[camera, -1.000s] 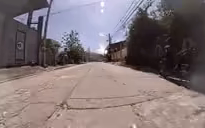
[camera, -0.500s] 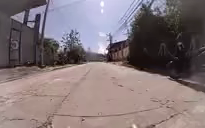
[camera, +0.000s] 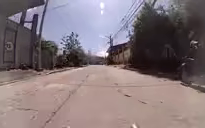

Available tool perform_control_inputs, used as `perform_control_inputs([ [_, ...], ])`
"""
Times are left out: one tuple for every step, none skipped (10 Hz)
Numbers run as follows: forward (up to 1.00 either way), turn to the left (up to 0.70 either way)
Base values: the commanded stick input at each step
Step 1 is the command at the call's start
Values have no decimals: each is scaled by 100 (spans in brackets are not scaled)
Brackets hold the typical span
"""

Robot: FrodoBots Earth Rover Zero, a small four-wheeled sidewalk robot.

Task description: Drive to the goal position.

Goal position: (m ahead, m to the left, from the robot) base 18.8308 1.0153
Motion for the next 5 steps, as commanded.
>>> perform_control_inputs([
  [100, -25],
  [100, -2],
  [100, 0],
  [100, 0],
  [100, 0],
])
